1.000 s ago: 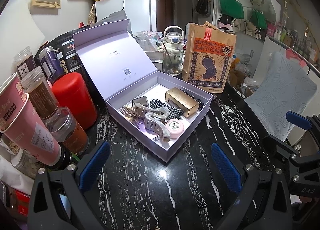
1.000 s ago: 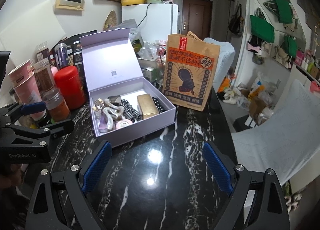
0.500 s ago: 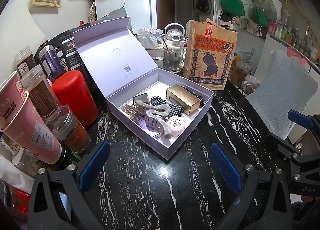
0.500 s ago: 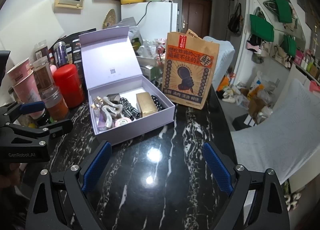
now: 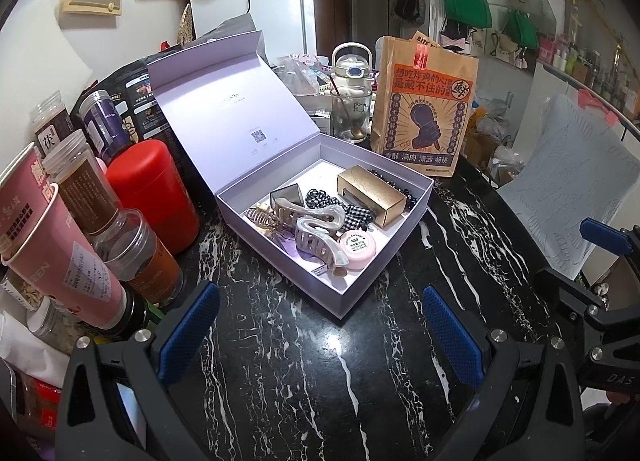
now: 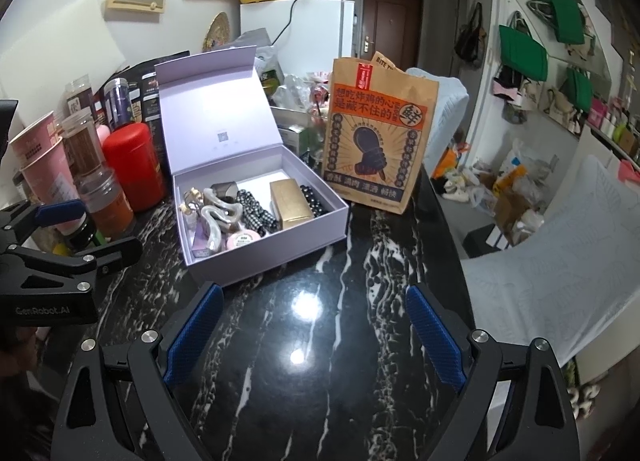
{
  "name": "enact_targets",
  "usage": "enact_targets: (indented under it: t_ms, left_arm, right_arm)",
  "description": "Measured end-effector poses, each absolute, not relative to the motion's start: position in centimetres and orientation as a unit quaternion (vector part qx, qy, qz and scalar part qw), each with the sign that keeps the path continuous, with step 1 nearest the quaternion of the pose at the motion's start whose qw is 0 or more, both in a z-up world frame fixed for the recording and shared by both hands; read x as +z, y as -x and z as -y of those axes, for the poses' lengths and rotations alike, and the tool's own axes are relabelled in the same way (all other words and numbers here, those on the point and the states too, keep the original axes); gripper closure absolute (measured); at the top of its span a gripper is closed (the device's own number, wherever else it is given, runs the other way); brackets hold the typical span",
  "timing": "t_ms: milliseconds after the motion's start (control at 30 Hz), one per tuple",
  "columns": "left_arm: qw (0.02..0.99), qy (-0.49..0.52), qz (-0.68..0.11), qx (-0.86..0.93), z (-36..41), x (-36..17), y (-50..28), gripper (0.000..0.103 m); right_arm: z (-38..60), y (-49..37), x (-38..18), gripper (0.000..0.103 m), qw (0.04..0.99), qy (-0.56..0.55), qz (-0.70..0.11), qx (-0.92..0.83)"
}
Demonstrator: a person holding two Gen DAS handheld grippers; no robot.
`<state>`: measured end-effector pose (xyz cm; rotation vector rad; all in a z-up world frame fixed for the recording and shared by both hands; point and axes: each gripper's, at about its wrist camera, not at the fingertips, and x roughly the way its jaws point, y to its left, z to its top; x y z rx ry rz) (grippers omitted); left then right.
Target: Organize rigid objects
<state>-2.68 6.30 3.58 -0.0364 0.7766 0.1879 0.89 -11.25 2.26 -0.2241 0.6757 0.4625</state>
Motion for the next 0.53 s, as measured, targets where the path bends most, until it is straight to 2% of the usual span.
enact_targets:
  t_ms: [533]
  left_arm:
    - [0.919, 0.023, -0.385, 0.084, -6.45, 3.02, 2.34, 0.000]
  right_arm:
    - [11.19, -1.39, 1.77, 0.009, 0.908, 0.106, -0.340, 0.220]
